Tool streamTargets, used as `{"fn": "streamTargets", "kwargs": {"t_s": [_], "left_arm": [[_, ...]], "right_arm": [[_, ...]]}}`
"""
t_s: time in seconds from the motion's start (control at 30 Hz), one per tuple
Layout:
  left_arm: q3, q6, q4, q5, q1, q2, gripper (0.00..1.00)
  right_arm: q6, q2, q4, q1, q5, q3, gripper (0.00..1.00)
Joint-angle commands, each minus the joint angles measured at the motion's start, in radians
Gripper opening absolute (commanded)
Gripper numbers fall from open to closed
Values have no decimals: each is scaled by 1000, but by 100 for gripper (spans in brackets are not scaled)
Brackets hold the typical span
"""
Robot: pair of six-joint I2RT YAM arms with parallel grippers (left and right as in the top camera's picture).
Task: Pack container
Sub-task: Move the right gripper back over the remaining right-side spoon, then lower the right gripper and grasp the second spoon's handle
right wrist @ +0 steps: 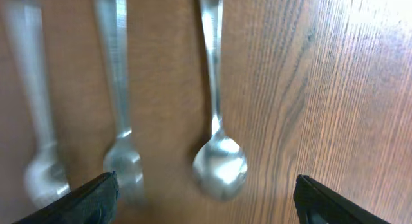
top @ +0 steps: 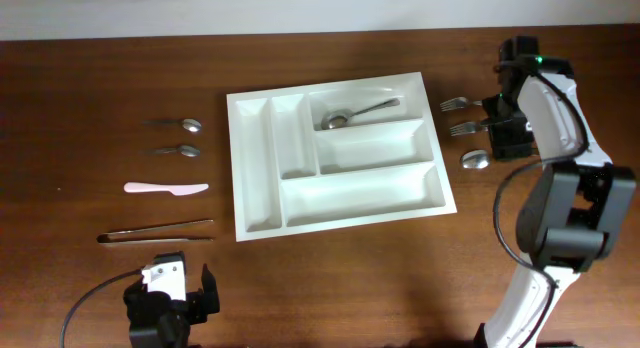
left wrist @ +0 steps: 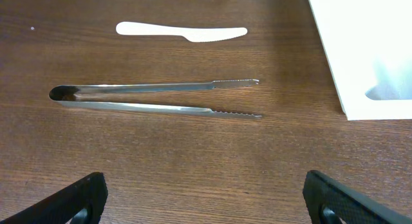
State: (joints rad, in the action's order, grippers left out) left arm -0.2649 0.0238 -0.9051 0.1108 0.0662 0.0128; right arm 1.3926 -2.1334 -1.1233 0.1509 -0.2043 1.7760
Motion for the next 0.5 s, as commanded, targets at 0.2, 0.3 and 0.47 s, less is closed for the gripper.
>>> {"fn": "streamTargets", "kwargs": {"t_s": [0.2, 0.3, 0.47], "left_arm": [[3, 19, 0, -7, 5, -7, 99], [3, 19, 0, -7, 5, -7, 99], [3, 19, 0, -7, 5, -7, 99]], "right_arm": [[70, -28, -7, 69, 4, -11, 84], [76, -44, -7, 93, 15, -11, 83], [75, -85, -19, 110, 42, -16, 74]]}}
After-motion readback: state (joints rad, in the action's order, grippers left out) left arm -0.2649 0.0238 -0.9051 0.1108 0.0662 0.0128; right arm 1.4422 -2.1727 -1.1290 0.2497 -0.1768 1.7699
